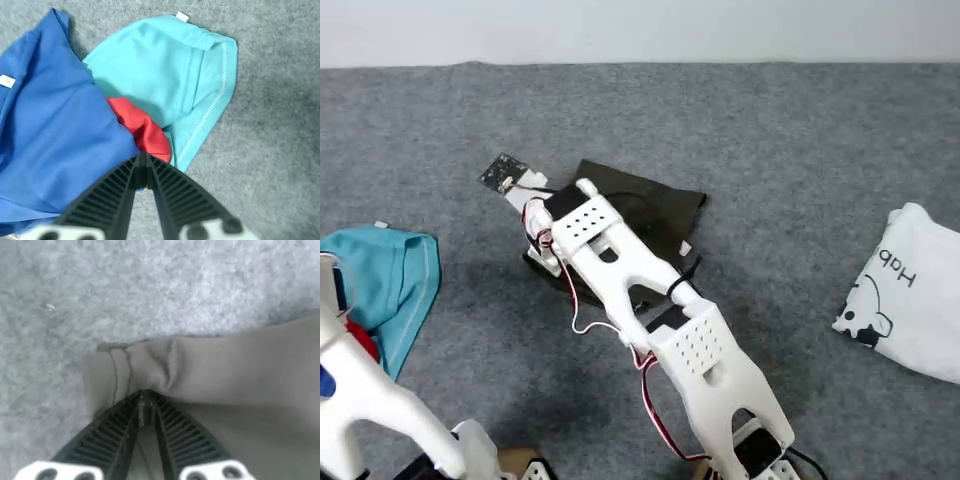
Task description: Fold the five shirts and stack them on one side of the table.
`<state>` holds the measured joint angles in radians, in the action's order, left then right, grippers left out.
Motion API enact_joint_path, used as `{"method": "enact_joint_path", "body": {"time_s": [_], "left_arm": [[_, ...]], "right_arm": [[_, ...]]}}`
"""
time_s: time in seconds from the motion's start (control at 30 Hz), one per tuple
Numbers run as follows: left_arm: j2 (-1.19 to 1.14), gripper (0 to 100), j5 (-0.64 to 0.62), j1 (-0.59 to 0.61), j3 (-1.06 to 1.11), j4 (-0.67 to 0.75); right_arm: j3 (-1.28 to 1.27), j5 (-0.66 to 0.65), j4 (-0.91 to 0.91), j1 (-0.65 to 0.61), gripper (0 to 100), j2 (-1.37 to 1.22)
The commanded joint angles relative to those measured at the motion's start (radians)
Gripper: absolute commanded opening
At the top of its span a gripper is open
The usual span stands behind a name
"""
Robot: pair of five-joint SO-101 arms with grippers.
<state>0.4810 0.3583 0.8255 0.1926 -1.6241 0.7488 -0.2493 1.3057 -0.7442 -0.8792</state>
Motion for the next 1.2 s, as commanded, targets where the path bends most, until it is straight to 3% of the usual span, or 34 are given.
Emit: {"method": "enact_joint_path", "body": {"time_s": [0.0, 0.2, 0.47, 0.57, 0.8, 0.9, 1.07, 1.17], "left_arm": [[0.028, 1, 0.011, -0.006, 0.001, 0.021], [0.026, 1, 0.011, -0.006, 0.001, 0.021], [0.026, 1, 0.011, -0.006, 0.001, 0.035], [0.023, 1, 0.011, -0.006, 0.001, 0.035], [0.02, 1, 0.011, -0.023, 0.001, 0.037], [0.02, 1, 0.011, -0.032, 0.002, 0.043], [0.02, 1, 0.009, -0.037, 0.002, 0.049], [0.02, 1, 0.009, -0.038, 0.015, 0.051]], "right_arm": [[0.087, 0.006, 0.038, -0.013, 1.0, 0.111], [0.226, 0.046, 0.166, 0.021, 1.1, 0.182], [0.373, 0.431, 0.489, 0.125, 5.0, 0.197], [0.321, 0.546, 0.492, 0.186, 6.1, 0.225], [0.259, 0.631, 0.489, 0.243, 7.1, 0.242], [0.247, 0.75, 0.483, 0.248, 16.2, 0.208], [0.25, 0.876, 0.47, 0.249, 44.8, 0.085], [0.25, 0.884, 0.415, 0.245, 48.2, 0.004]]}}
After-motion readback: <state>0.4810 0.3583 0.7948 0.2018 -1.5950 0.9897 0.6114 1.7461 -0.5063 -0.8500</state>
